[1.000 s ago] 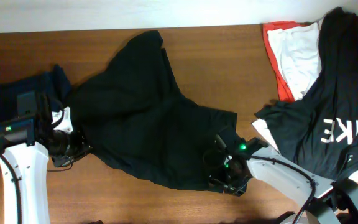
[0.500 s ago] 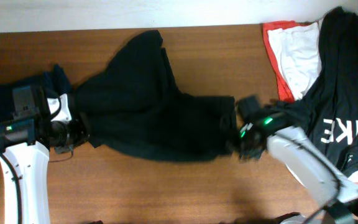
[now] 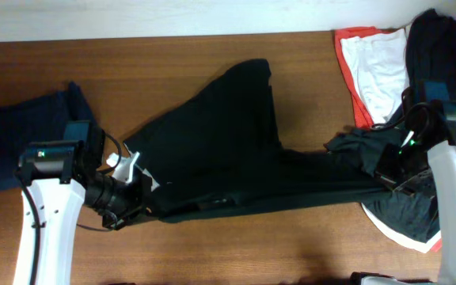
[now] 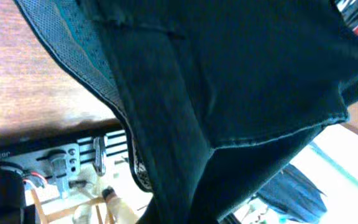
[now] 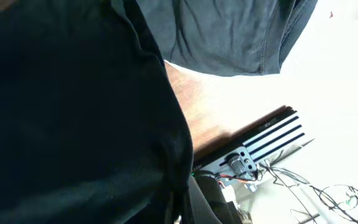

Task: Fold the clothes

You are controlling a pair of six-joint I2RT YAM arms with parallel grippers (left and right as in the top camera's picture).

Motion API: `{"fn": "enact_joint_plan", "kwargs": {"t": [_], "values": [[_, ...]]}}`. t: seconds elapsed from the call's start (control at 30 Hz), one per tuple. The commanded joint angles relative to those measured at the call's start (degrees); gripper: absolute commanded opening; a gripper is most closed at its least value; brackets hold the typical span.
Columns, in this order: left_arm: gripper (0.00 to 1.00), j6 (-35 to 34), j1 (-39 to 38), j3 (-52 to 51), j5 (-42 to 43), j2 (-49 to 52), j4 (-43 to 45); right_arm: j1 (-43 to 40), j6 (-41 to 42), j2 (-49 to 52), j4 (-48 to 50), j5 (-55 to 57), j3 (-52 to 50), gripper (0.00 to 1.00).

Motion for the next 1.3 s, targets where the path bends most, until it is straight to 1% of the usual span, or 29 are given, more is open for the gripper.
{"fn": "enact_joint_plan", "kwargs": {"t": [0.0,0.03,0.07,0.1,0.13,0.17,0.2,0.23,0.3,0.33,0.37,0.43,0.5,0.57,0.6,0.67,0.77,0.83,0.87,0.93,0.97,1.0,1.1,1.13,1.17,1.2,1.23,1.27], "values": [[0.00,3.5,-0.3,-0.1,-4.2,-1.9,1.0,-1.5,-0.2,-0.6,0.3,8.6,-0.4,0.04],[0.00,3.5,-0.3,-0.1,-5.4,-2.1,4.1,-1.4,-0.2,-1.3,2.6,7.0,-0.3,0.04],[0.00,3.0,-0.2,0.1,-5.3,-2.2,10.7,-1.4,-0.7,-2.1,6.2,3.9,0.3,0.04],[0.00,2.1,-0.2,0.4,-5.3,-2.2,16.6,-1.4,-3.4,-2.5,10.0,-0.3,1.9,0.04],[0.00,-1.1,-0.2,2.3,-5.3,-2.2,30.1,-1.4,-6.7,-2.7,15.0,-7.5,6.2,0.04],[0.01,-1.7,-0.2,3.6,-5.3,-2.2,35.2,-1.4,-6.6,-2.7,16.9,-8.7,8.6,0.04],[0.00,-2.4,-0.2,6.0,-5.8,-2.2,42.1,-1.4,-6.6,-2.7,19.1,-9.7,12.8,0.04],[0.01,-3.5,-0.2,8.1,-7.4,-2.2,46.8,-1.4,-6.6,-2.7,20.6,-10.1,17.5,0.04],[0.00,-5.8,-0.2,14.0,-11.8,-2.2,51.8,-1.4,-6.6,-2.7,21.3,-10.1,26.6,0.04],[0.00,-5.7,-0.2,20.0,-13.9,-2.2,51.9,-1.4,-6.6,-2.7,21.2,-10.1,34.4,0.04],[0.00,-5.7,-0.2,23.7,-14.8,-2.2,51.5,-1.4,-6.6,-2.7,20.9,-10.1,38.6,0.04],[0.01,-5.7,-0.2,32.7,-14.7,-2.4,48.9,-1.4,-6.6,-2.7,19.4,-8.3,50.0,0.04],[0.00,-5.7,-0.2,36.7,-14.8,-3.3,47.0,-1.4,-6.6,-3.5,19.1,-4.1,56.3,0.04],[0.01,-5.5,-0.2,38.1,-16.6,-4.8,47.0,-1.4,-6.6,-4.1,19.1,0.0,60.0,0.04],[0.00,-5.5,-0.2,38.1,-17.9,-5.4,46.8,-1.4,-6.7,-4.2,19.1,1.0,61.3,0.04],[0.01,-5.5,-0.2,38.1,-17.9,-4.8,45.8,-1.4,-7.0,-3.5,18.4,0.9,61.3,0.04],[0.01,-5.5,-0.2,38.0,-17.9,0.6,44.8,-1.4,-7.4,2.5,15.5,-1.7,61.0,0.04],[0.00,-5.5,-0.2,38.0,-17.9,6.7,45.9,-1.4,-8.6,9.4,15.2,-3.4,60.8,0.04],[0.00,-5.5,-0.2,38.0,-17.9,12.1,49.9,-1.4,-8.7,14.8,16.0,-3.6,60.8,0.04],[0.01,-5.5,-0.2,38.0,-17.9,17.9,57.1,-1.4,-8.5,21.0,19.1,-3.9,60.8,0.04],[0.00,-5.6,-0.2,38.0,-17.9,20.8,62.1,-1.4,-8.3,24.3,22.7,-4.3,60.8,0.04],[0.00,-7.7,-0.2,38.0,-17.9,24.6,69.9,-1.4,-7.0,25.9,27.3,-5.0,60.8,0.04],[0.01,-10.9,-0.2,38.1,-19.4,26.6,81.9,-2.6,-2.8,24.2,38.4,-4.7,62.5,0.04],[0.00,-10.9,0.1,39.0,-20.0,26.6,84.3,-3.5,-2.9,23.1,40.9,-4.4,63.8,0.04],[0.00,-10.9,0.6,41.0,-20.8,26.6,85.0,-4.7,-2.9,22.0,41.6,-3.6,65.1,0.04],[0.01,-10.9,1.5,43.2,-20.6,26.5,83.6,-6.0,-3.1,20.7,40.7,-3.2,66.0,0.04],[0.01,-10.6,2.6,46.1,-20.5,26.4,77.2,-7.1,-3.1,19.6,37.9,-3.2,66.1,0.04],[0.00,-10.5,3.5,47.5,-20.5,26.3,68.0,-7.5,-5.2,19.3,32.6,-3.4,66.1,0.04]]}}
